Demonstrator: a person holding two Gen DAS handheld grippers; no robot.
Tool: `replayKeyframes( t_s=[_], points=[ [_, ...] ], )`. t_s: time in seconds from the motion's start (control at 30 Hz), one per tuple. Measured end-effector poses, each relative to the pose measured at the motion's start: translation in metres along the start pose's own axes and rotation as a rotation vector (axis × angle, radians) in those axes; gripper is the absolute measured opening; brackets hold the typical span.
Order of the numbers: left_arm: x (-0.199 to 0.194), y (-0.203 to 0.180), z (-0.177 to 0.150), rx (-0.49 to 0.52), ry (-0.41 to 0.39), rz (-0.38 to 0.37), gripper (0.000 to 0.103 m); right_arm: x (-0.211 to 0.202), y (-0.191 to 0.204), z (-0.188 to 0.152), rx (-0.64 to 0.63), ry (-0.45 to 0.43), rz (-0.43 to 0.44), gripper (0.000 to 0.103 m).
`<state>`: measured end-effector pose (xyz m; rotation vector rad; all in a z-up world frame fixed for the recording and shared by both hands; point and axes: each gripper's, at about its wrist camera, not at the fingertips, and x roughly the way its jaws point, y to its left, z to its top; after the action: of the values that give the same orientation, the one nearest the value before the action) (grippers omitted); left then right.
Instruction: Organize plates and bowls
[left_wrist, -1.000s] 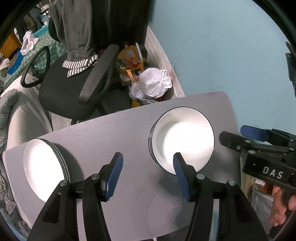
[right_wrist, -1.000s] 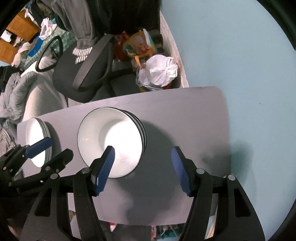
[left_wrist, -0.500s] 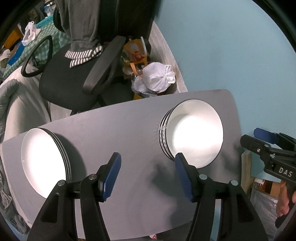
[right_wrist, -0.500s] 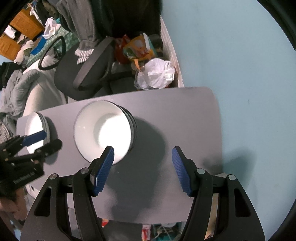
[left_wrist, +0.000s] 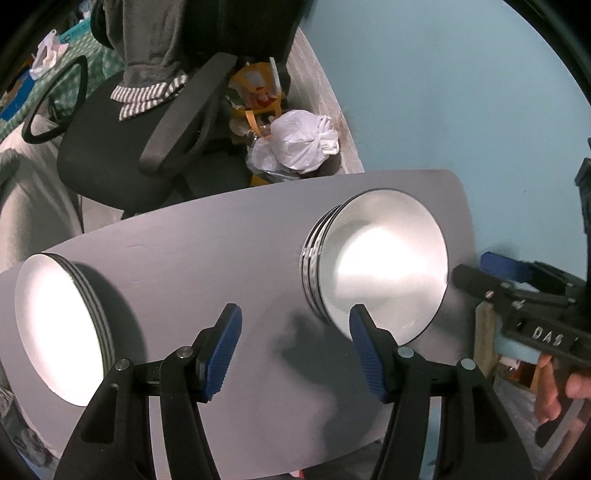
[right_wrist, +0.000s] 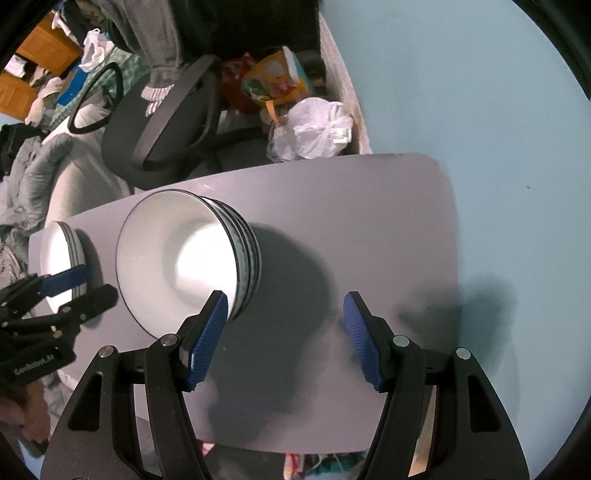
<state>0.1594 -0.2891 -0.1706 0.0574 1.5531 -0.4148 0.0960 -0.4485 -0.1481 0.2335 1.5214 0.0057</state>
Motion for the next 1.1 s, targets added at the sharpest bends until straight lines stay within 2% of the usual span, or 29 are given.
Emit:
replayKeyframes(
  t_s=[0.1, 0.43, 0.67, 1.0, 1.1],
  points=[
    [0.005, 0.002, 0.005, -0.011, 0.001, -0.013, 0.071, 0.004, 0.003, 0.001, -0.021, 0.003, 0.032, 0.064],
    [0.039, 0.008, 0.012, -0.059, 0.058, -0.021, 0.071, 0.038, 0.002, 0.013, -0.013, 0.043, 0.097, 0.064],
    [0.052, 0.011, 0.017, -0.103, 0.089, -0.044, 0.071, 0.053, -0.005, 0.021, 0.049, 0.063, 0.2, 0.064],
    [0.063, 0.014, 0.021, -0.107, 0.114, -0.056, 0.071, 0.06, -0.003, 0.025, 0.037, 0.07, 0.178, 0.064],
    [0.063, 0.016, 0.02, -0.121, 0.119, -0.07, 0.066, 0.064, -0.001, 0.026, 0.024, 0.076, 0.163, 0.064]
  ],
)
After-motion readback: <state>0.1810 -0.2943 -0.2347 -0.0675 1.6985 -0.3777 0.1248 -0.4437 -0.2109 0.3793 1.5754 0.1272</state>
